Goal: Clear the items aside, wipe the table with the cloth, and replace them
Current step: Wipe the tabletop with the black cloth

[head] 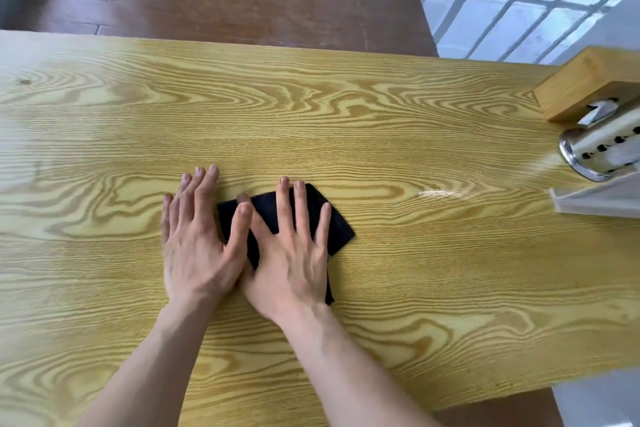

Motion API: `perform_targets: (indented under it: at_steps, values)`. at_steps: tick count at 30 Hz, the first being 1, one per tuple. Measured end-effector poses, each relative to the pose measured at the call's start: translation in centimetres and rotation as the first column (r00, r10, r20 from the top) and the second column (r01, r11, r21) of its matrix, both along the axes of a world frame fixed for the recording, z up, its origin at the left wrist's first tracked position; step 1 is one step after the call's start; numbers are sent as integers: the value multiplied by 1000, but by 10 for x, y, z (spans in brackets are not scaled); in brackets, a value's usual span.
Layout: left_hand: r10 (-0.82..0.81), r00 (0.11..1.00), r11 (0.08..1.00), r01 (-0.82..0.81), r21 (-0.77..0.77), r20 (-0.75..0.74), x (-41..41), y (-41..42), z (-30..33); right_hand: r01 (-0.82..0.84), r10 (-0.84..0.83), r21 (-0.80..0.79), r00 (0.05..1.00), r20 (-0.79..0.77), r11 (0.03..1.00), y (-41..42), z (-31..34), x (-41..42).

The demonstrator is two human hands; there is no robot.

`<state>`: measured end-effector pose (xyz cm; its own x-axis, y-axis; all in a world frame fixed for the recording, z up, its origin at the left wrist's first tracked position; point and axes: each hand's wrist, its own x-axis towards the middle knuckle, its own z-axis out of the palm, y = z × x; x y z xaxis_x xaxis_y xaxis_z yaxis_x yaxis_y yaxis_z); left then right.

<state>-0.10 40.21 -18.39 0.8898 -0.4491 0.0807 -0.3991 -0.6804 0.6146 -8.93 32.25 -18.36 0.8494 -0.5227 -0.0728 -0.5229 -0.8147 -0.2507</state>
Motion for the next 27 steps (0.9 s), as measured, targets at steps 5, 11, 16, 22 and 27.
perform_targets:
  at_steps: [5,11,16,22,27]
  values:
    - [-4,999,999,2,48,48,-13,7,15,41,-41,3,999,8,999,12,6,-37]
    - [-147,988,969,135,208,46,-46,27,32,117,-118,-21,990,-74,993,25,10,-90]
    - [-219,973,925,233,301,-79,-85,46,48,155,-147,47,979,-141,987,27,26,-130]
    - [-247,957,908,284,308,-154,-123,46,86,193,-173,136,973,-150,972,-3,84,-163]
    - [-325,924,883,373,286,-202,-145,21,123,287,-249,210,950,-190,934,-57,121,-186]
